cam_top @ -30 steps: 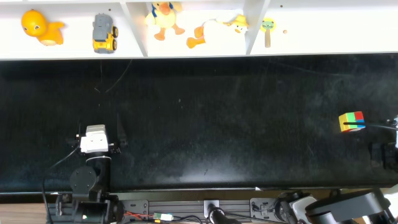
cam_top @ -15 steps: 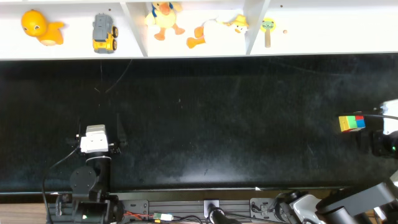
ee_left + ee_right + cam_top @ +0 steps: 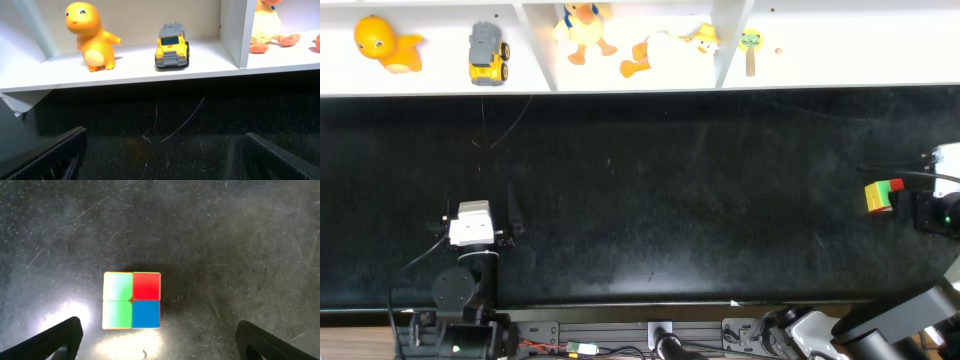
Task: Store Toys
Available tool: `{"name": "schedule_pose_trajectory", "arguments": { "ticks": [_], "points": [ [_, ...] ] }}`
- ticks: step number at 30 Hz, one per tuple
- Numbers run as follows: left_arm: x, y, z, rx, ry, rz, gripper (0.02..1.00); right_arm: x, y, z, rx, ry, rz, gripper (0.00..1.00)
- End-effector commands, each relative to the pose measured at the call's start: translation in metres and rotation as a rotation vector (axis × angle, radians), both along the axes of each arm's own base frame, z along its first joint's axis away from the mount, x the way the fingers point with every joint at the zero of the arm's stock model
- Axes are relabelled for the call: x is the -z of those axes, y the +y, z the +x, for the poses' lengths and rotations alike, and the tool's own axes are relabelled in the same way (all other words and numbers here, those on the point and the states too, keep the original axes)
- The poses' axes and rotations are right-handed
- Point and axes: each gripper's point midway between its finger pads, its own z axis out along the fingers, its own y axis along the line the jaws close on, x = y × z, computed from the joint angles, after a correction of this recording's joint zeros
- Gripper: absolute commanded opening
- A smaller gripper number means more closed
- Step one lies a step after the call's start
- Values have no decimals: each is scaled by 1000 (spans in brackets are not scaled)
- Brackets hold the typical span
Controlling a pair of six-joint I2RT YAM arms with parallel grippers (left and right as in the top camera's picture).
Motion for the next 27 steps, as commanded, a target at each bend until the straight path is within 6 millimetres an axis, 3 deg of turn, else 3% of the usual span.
{"name": "schedule_pose_trajectory", "arguments": {
  "ticks": [1, 20, 27],
  "points": [
    [-2, -2, 0, 13, -6, 14, 998, 12, 7, -2, 31, 12, 42, 993],
    [-2, -2, 0, 13, -6, 14, 998, -5, 18, 10, 67, -17, 18, 989],
    [-2, -2, 0, 13, -6, 14, 998, 20, 23, -3, 82, 43, 22, 989]
  ]
}}
